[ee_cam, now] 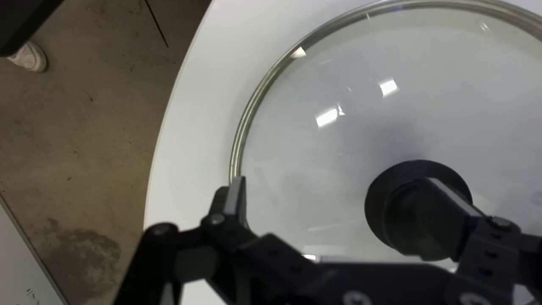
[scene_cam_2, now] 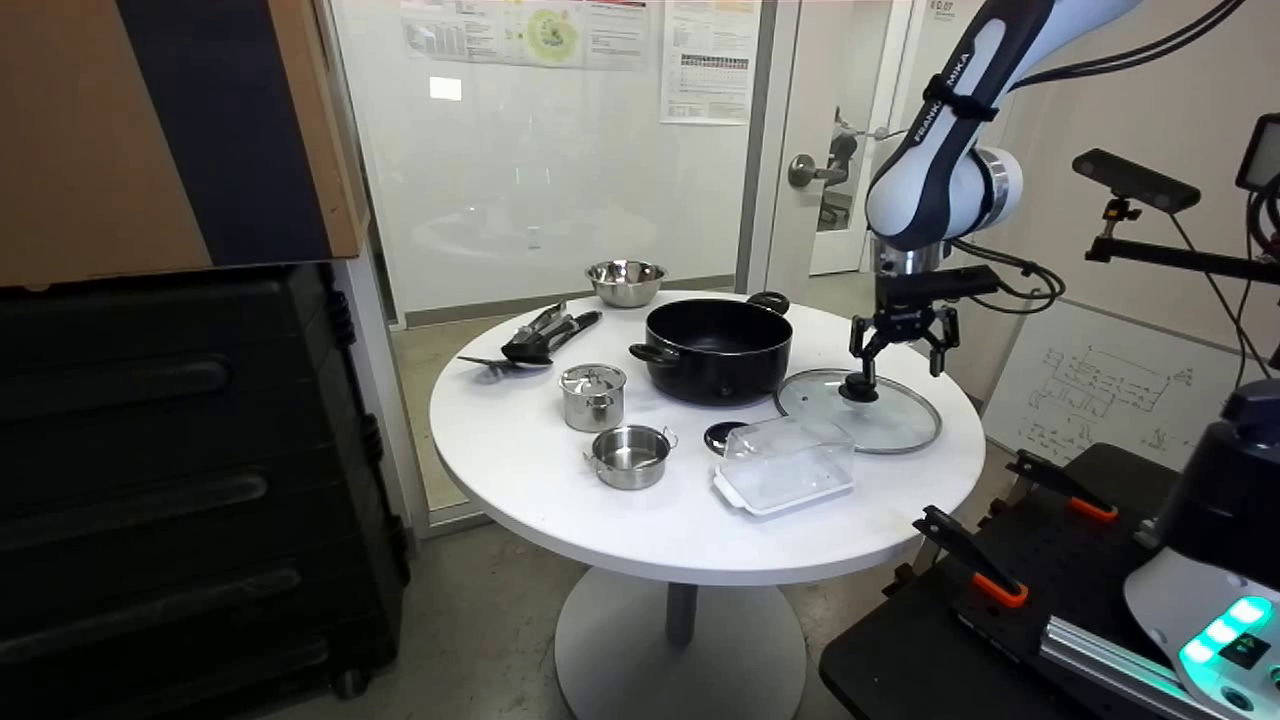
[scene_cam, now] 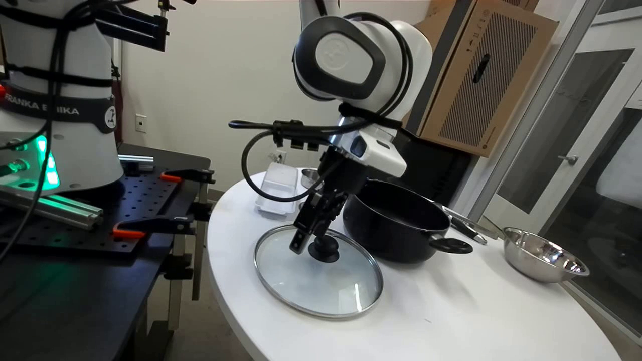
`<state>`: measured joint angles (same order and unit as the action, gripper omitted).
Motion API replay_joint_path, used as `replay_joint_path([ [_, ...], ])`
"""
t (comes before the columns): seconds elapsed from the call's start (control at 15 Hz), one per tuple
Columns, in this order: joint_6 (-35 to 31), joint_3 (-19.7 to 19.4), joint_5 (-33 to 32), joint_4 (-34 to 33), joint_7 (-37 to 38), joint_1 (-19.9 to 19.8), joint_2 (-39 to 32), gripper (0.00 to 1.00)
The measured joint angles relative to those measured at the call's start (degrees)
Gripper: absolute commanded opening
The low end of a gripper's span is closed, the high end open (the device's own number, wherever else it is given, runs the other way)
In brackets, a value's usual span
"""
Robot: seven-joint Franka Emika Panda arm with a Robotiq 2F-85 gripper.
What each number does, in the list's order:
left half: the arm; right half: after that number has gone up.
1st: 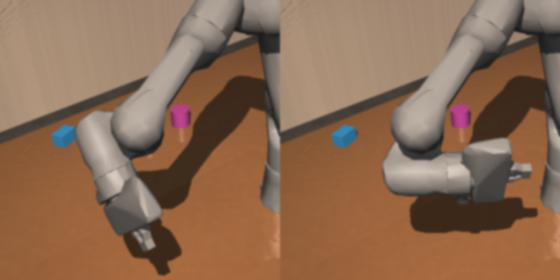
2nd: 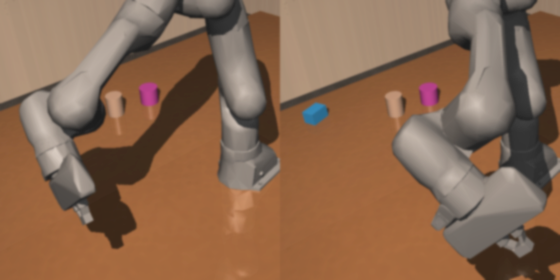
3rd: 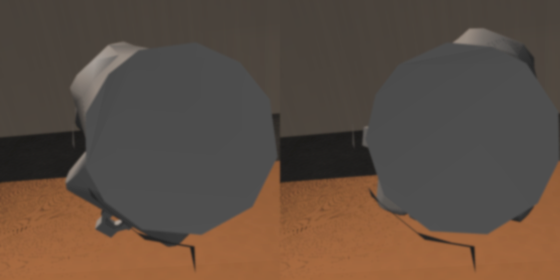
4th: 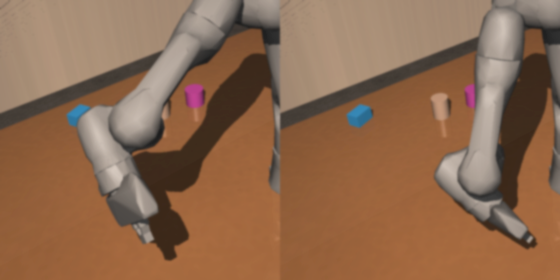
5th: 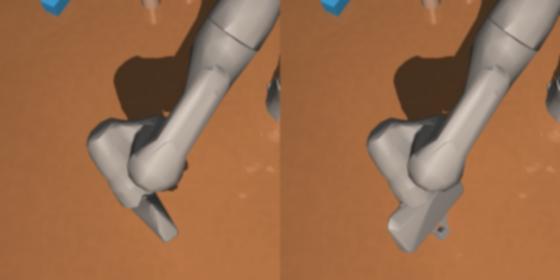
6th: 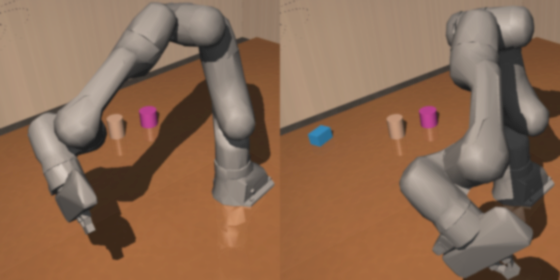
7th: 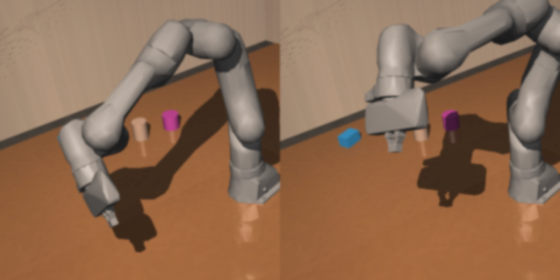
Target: Put the glass lid on top of the black pot
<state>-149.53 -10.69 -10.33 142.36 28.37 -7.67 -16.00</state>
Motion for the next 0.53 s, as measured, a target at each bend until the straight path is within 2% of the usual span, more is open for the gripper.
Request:
replay_joint_path([
  [0.53, -2.2, -1.8, 0.2, -2.4, 0.0, 3.2, -1.6, 1.0],
])
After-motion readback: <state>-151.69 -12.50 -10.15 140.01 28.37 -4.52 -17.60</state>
